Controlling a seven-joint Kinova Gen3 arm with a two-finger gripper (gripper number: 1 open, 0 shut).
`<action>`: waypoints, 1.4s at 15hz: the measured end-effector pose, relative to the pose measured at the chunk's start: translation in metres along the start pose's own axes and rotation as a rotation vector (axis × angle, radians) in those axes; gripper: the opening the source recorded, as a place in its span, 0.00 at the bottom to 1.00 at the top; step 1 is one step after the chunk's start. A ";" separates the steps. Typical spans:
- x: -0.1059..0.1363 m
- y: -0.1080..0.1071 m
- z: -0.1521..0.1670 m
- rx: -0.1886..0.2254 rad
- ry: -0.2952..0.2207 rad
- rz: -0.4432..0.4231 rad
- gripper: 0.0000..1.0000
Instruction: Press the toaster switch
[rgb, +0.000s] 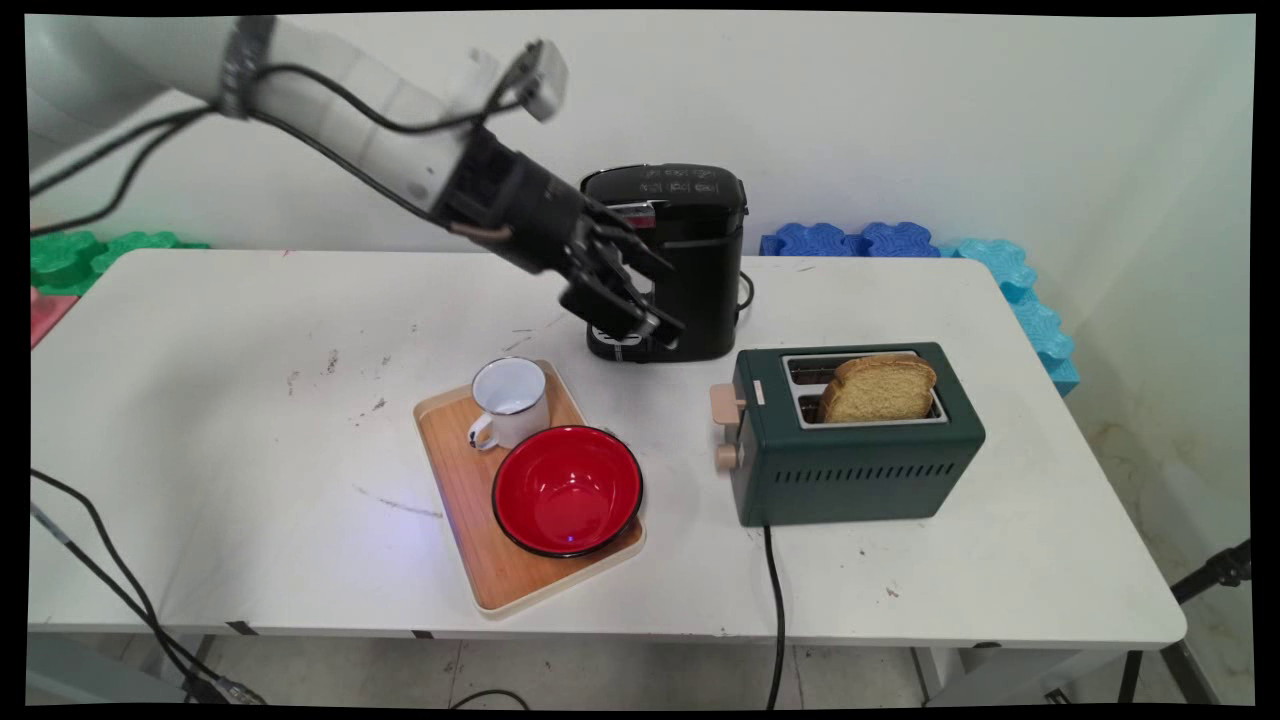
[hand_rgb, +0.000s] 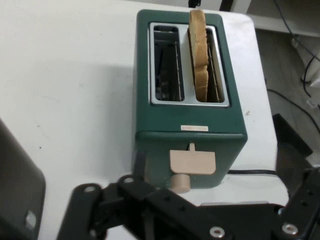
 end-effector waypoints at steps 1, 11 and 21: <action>-0.002 0.000 0.009 -0.003 -0.003 0.017 1.00; -0.010 -0.004 0.062 -0.005 -0.062 0.126 0.00; -0.006 -0.003 0.090 -0.025 -0.115 0.157 0.00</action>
